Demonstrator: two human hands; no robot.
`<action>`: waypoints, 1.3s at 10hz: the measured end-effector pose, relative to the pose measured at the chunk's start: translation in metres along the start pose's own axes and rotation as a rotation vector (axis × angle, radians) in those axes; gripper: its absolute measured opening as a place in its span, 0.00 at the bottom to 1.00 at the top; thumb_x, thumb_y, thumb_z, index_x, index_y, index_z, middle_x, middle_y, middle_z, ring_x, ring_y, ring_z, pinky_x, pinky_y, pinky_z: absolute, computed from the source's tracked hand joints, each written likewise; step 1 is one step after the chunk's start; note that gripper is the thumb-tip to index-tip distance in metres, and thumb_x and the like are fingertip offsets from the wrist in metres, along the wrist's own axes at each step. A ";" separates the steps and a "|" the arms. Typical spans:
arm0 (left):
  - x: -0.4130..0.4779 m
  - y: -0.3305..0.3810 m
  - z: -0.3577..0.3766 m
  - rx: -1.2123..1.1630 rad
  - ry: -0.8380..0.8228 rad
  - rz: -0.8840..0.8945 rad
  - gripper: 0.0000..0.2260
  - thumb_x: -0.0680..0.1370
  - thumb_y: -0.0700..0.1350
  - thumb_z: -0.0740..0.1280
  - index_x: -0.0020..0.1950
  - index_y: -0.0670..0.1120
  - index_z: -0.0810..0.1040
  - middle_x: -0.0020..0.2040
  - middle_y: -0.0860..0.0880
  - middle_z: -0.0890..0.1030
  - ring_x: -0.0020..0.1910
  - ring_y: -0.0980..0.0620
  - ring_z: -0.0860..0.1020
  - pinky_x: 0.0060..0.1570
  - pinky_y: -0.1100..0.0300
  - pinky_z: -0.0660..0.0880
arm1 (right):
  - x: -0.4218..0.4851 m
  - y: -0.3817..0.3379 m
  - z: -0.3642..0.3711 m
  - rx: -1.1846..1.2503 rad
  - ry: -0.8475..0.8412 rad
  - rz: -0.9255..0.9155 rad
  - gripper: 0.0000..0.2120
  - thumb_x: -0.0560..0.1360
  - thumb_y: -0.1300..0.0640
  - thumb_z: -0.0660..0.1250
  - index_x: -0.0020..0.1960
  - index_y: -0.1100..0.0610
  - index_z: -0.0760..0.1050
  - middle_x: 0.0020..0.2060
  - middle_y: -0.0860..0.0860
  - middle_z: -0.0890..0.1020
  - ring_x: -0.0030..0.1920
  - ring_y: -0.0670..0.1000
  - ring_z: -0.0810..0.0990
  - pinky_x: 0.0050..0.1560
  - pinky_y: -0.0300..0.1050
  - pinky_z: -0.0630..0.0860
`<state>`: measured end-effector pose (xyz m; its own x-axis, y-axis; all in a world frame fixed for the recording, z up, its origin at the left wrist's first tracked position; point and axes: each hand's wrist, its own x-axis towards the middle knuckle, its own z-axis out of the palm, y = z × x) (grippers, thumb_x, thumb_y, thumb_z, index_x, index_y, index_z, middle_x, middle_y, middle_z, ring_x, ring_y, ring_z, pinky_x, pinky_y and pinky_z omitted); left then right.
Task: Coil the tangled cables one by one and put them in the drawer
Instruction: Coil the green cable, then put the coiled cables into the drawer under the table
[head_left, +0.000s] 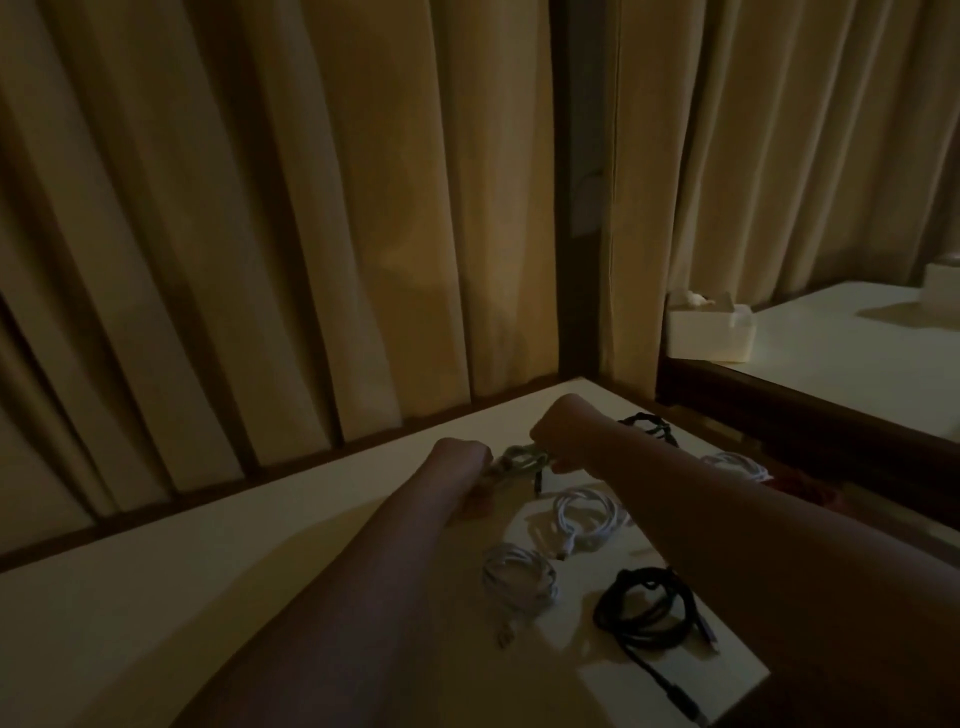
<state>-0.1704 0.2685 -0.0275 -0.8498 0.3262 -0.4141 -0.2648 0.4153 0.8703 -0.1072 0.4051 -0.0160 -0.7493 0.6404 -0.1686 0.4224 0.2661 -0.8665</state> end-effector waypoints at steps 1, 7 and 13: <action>0.000 -0.004 -0.004 0.029 -0.033 0.076 0.05 0.79 0.40 0.67 0.50 0.37 0.79 0.50 0.37 0.81 0.42 0.40 0.81 0.44 0.45 0.81 | -0.001 0.000 -0.011 -0.144 0.032 -0.068 0.13 0.78 0.63 0.64 0.62 0.66 0.76 0.56 0.62 0.82 0.56 0.62 0.83 0.51 0.52 0.83; -0.264 -0.066 -0.038 0.057 -0.527 0.539 0.08 0.76 0.42 0.67 0.50 0.47 0.85 0.49 0.45 0.86 0.44 0.45 0.84 0.40 0.50 0.81 | -0.242 0.151 -0.181 0.723 0.393 -0.254 0.12 0.74 0.48 0.72 0.52 0.55 0.82 0.47 0.52 0.86 0.46 0.50 0.87 0.41 0.44 0.83; -0.230 -0.197 0.184 -0.398 -0.342 -0.327 0.14 0.80 0.53 0.67 0.62 0.46 0.76 0.53 0.43 0.78 0.59 0.44 0.78 0.59 0.47 0.79 | -0.202 0.268 -0.095 0.186 0.281 0.321 0.09 0.78 0.59 0.69 0.58 0.58 0.76 0.46 0.56 0.85 0.41 0.52 0.86 0.32 0.43 0.80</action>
<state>0.1608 0.2675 -0.1531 -0.5192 0.5170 -0.6806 -0.6925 0.2123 0.6895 0.2057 0.4159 -0.1694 -0.4176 0.8464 -0.3305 0.4923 -0.0950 -0.8652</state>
